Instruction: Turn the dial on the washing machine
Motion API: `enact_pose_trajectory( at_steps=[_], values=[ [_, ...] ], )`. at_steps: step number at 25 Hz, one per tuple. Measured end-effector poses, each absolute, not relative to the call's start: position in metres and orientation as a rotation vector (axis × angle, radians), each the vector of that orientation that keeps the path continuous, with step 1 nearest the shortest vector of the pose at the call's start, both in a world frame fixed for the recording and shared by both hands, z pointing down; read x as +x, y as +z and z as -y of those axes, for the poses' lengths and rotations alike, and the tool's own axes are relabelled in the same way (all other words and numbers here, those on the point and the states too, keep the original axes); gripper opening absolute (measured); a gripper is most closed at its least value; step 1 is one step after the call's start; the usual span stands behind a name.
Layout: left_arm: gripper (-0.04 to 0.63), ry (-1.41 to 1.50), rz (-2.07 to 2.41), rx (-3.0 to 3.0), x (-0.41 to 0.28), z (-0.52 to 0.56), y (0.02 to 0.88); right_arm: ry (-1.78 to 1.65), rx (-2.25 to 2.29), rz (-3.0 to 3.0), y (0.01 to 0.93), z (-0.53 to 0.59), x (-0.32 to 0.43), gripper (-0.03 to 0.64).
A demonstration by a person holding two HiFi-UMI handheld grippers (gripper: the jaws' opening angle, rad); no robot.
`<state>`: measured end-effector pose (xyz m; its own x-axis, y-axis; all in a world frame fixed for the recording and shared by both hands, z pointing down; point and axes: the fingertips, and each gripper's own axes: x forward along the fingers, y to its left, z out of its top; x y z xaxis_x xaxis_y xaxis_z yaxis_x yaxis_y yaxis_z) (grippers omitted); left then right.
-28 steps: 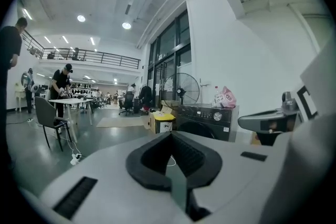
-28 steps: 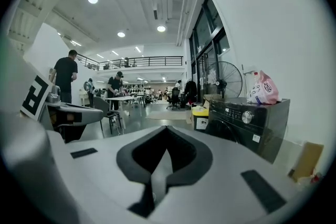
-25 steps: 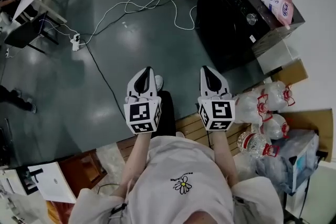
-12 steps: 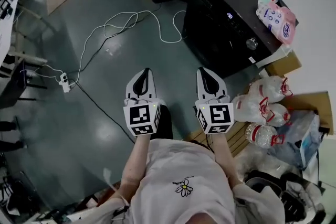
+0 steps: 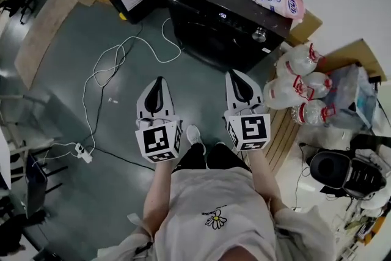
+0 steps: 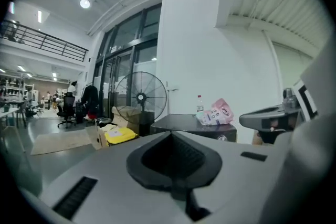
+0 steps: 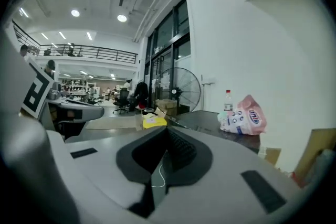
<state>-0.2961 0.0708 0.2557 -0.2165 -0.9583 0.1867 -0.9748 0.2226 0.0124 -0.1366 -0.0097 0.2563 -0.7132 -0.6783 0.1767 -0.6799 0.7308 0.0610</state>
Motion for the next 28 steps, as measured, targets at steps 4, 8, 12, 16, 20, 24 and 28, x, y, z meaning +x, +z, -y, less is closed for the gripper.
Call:
enact_pose_trajectory(
  at_steps=[4,8,12,16,20,24,28],
  values=[
    [0.0,0.175,2.221,1.974,-0.26,-0.048,0.26,0.005,1.247,2.674,0.254,0.021,-0.095,0.003],
    [0.0,0.191,2.143,2.058,-0.222,-0.036,0.261,0.033,1.373,2.624,0.253,0.026,-0.054,0.003],
    [0.0,0.196,2.086,2.117,-0.188,-0.026,0.259,0.045,1.456,2.6,0.25,0.027,-0.02,0.003],
    [0.0,0.193,2.057,2.198,-0.157,-0.019,0.253,0.039,1.536,2.586,0.247,0.026,0.01,0.003],
    [0.0,0.195,1.997,2.279,-0.131,-0.001,0.256,0.011,1.609,2.535,0.248,0.034,0.036,0.003],
    [0.0,0.193,1.914,2.356,-0.118,0.016,0.258,0.014,1.705,2.465,0.247,0.038,0.05,0.003],
    [0.0,0.196,1.81,2.435,-0.111,0.043,0.26,0.008,1.813,2.372,0.244,0.049,0.055,0.003]
  ],
)
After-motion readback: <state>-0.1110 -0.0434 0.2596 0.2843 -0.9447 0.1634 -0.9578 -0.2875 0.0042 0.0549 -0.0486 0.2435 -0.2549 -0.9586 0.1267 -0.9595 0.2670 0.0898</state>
